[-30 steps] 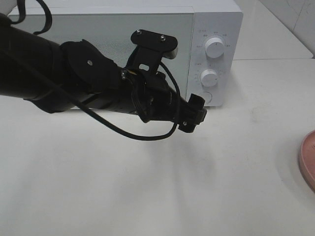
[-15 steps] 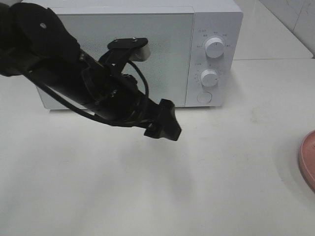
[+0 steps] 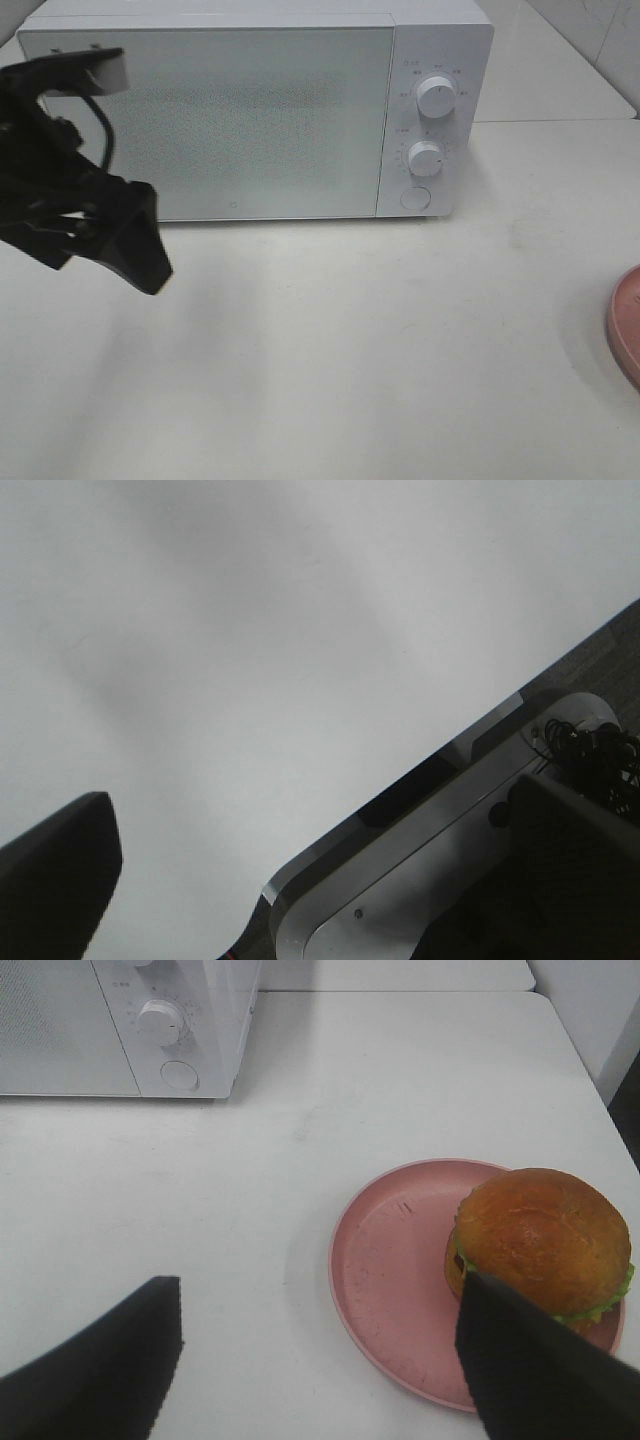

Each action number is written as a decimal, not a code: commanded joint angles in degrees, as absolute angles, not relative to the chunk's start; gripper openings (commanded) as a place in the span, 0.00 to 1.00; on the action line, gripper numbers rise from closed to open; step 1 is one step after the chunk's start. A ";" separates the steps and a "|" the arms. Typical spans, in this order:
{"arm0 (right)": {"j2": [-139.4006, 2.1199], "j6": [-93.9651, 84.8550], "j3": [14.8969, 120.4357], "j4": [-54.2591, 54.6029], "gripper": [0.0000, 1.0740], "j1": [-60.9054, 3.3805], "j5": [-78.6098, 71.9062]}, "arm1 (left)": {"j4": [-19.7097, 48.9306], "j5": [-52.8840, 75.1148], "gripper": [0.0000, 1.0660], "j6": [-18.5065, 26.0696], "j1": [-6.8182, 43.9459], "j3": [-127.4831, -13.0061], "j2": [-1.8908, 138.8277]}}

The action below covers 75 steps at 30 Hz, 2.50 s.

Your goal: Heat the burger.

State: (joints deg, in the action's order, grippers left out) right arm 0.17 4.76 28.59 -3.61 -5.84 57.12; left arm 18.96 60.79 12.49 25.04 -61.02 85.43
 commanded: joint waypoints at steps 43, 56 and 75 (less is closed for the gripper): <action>1.95 4.70 28.42 -3.50 0.70 -5.56 57.24 | 10.08 51.28 0.92 13.98 1.83 -30.08 30.42; 1.95 4.70 28.42 -3.50 0.70 -5.56 57.24 | 10.66 52.14 0.92 13.98 1.83 -30.25 11.52; 1.95 4.58 28.42 -3.50 0.70 -5.56 57.24 | 6.70 61.54 0.92 10.03 1.83 -29.68 2.64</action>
